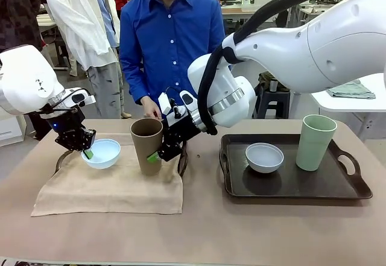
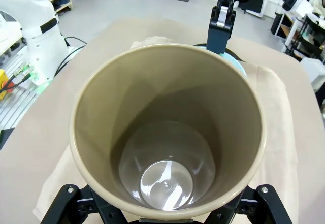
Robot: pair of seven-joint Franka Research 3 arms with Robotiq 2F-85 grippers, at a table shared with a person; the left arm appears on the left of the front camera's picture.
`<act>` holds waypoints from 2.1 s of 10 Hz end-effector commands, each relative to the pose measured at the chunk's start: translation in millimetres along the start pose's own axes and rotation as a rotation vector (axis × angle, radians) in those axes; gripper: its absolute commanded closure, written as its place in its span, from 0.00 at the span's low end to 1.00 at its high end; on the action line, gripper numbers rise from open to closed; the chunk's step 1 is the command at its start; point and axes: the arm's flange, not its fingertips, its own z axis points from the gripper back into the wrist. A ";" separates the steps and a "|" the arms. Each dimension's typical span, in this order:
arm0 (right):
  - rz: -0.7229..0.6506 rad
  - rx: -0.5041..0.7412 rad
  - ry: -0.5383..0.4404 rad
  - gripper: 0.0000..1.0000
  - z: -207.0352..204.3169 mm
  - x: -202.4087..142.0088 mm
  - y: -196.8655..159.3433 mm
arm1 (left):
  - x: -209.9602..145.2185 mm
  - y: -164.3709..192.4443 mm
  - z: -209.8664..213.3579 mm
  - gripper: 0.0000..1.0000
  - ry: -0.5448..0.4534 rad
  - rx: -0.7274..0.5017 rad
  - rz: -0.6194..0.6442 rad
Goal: Set up a tray with a mat and arrange the tableware.
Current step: Place the Picnic Bowl and Reusable plastic cup back onto the Handle tray in front of the human's position.
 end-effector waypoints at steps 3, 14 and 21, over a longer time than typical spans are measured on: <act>-0.033 0.017 0.022 0.16 -12.9 -8.6 -5.6 | -0.4 4.6 -2.3 0.96 -0.017 -0.039 -0.021; -0.097 0.032 0.109 0.00 -6.1 -5.5 1.2 | 3.6 4.1 -14.6 0.32 0.064 0.015 -0.004; -0.236 -0.091 0.218 0.00 61.6 7.1 43.2 | -16.1 18.7 23.3 0.08 0.022 0.058 0.002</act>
